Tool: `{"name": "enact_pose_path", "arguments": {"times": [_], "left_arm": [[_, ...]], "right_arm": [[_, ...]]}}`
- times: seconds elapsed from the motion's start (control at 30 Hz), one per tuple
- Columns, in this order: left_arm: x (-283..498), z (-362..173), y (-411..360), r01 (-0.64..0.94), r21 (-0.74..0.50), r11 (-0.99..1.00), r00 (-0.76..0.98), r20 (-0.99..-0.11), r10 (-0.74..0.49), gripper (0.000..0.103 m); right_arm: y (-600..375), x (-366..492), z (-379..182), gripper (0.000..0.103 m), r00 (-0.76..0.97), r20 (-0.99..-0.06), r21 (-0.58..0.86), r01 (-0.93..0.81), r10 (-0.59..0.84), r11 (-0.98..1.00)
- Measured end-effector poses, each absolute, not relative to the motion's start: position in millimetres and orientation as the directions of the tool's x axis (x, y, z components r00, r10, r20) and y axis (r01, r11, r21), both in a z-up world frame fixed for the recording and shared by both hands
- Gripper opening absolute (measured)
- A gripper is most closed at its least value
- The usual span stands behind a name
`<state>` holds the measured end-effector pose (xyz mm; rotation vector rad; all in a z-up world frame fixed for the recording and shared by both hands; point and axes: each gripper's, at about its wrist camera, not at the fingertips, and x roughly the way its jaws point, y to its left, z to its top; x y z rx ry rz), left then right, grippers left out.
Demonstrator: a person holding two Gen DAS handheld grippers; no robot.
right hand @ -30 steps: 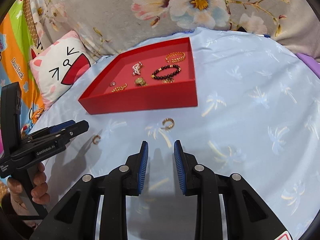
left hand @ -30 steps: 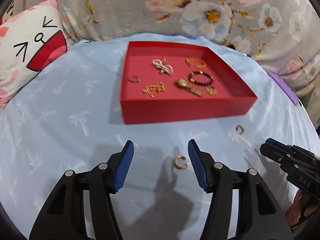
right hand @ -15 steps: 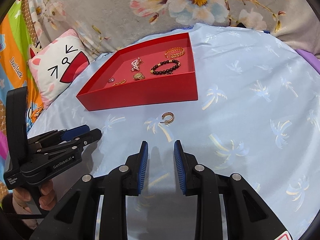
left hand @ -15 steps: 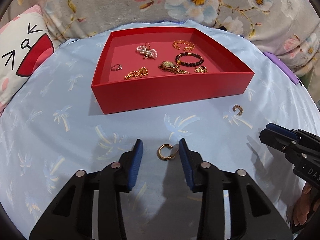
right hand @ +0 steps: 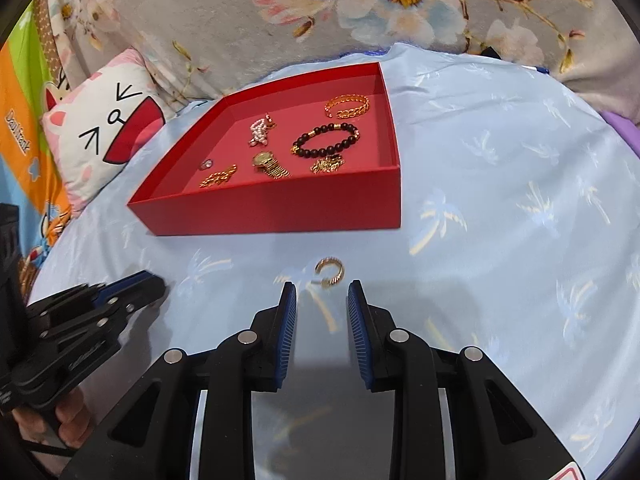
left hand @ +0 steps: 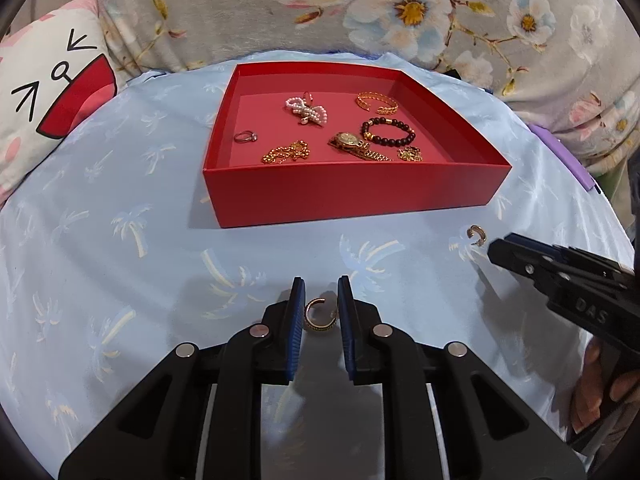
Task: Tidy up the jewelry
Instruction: 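Close the right tool on a gold hoop earring while the left tool approaches the other hoop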
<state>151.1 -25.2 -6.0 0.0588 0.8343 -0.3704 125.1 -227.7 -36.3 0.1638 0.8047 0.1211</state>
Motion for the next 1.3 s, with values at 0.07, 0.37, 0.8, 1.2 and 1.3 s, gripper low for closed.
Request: {"name": "enact_pose_path", "arguments": {"times": [0.07, 0.37, 0.8, 1.2, 1.3], "left_arm": [[152, -6, -24, 0.34, -0.101, 0.935, 0.61, -0.733, -0.301, 0.016], [153, -8, -21, 0.332, -0.112, 0.937, 0.602, -0.739, -0.302, 0.016], [153, -8, -22, 0.332, -0.113, 0.936, 0.601, -0.739, -0.302, 0.016], [149, -9, -16, 0.323, -0.126, 0.938, 0.605, -0.735, -0.307, 0.016], [136, -7, -10, 0.323, -0.121, 0.939, 0.62, -0.722, -0.306, 0.016]], "right_arm": [[-226, 133, -37, 0.027, 0.681, -0.717, 0.169, -0.039, 0.15, 0.985], [-224, 141, -40, 0.027, 0.669, -0.733, 0.142, -0.026, 0.122, 0.99], [-217, 143, -40, 0.028, 0.668, -0.739, 0.107, -0.02, 0.093, 0.994], [-220, 137, -41, 0.017, 0.668, -0.739, 0.114, -0.006, 0.089, 0.993], [-219, 128, -41, 0.016, 0.67, -0.736, 0.122, -0.007, 0.095, 0.993]]}}
